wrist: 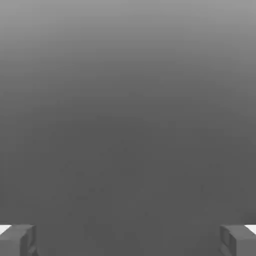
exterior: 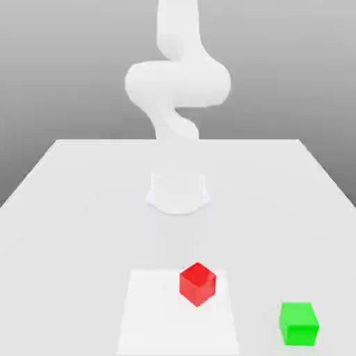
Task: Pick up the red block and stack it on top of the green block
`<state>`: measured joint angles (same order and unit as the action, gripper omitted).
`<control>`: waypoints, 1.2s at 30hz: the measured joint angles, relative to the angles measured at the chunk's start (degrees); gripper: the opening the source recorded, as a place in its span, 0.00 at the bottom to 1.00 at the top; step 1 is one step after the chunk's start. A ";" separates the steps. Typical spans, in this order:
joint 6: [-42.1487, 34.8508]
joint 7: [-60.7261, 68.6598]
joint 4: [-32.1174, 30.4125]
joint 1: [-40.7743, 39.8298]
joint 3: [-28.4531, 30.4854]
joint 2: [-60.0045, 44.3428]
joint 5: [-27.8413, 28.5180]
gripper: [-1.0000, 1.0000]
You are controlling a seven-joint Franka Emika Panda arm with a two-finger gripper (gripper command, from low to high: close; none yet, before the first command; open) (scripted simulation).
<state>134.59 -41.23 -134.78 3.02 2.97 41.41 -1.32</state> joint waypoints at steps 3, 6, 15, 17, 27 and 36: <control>3.85 6.62 -4.04 3.65 3.30 -6.37 -2.14 0.50; 7.40 12.52 -7.81 6.87 5.70 -12.40 -3.82 0.50; 18.06 28.01 -19.02 12.92 7.95 -29.82 -6.12 0.50; 20.51 30.23 -21.54 13.33 7.71 -33.32 -4.95 0.50; 30.62 33.93 -25.61 13.07 6.77 -45.63 -0.60 0.50; 38.16 37.70 -24.68 9.15 1.52 -54.69 -6.00 0.00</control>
<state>172.75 -3.53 -159.47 12.18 4.50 -13.28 -7.32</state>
